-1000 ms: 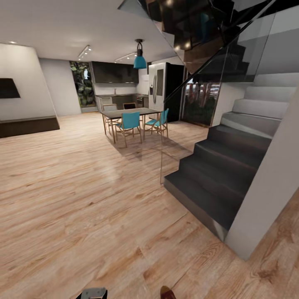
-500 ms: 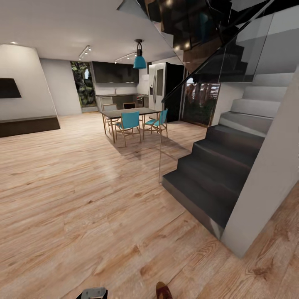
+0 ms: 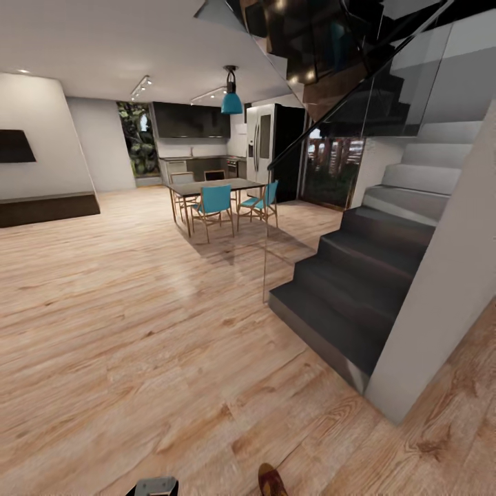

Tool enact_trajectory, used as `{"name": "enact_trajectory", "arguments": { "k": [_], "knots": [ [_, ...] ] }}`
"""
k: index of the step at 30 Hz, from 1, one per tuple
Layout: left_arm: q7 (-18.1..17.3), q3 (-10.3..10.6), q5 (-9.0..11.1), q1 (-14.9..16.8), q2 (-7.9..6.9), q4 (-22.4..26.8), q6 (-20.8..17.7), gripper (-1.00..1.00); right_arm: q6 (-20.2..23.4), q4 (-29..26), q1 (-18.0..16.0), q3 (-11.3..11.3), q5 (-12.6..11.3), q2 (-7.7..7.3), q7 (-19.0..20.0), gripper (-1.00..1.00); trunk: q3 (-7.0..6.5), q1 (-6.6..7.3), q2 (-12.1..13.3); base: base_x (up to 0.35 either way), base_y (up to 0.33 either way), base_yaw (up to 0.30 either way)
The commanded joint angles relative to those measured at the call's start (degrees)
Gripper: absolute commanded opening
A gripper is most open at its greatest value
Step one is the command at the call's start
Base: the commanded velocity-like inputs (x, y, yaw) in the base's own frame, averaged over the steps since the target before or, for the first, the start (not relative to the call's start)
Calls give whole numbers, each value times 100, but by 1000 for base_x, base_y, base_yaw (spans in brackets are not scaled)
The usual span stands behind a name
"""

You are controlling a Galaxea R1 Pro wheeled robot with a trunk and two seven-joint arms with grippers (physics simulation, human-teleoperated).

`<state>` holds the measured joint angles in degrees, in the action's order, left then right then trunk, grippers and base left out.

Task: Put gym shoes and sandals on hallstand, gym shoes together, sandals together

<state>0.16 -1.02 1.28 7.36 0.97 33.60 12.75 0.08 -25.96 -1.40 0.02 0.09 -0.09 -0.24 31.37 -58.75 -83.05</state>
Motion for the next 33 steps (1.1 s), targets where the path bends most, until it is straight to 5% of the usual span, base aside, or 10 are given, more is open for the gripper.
{"name": "enact_trajectory", "arguments": {
  "k": [1, 28, 33],
  "knots": [
    [2, -11, 13, 3, 2, -3, 17, 100, 1, -2, -1, 3, 3, 0, -2, 100, 5, 2, -3, -123, 0, 0],
    [2, -28, -18, 3, -11, 6, 17, 100, 33, -15, -4, -12, 8, -8, -8, 100, 5, 2, -3, -12, -25, 0],
    [7, -43, -14, 35, -27, 147, -3, 100, 141, -526, -255, -24, 6, -3, -17, 100, 5, 2, -3, 0, -3, 0]
  ]
}}
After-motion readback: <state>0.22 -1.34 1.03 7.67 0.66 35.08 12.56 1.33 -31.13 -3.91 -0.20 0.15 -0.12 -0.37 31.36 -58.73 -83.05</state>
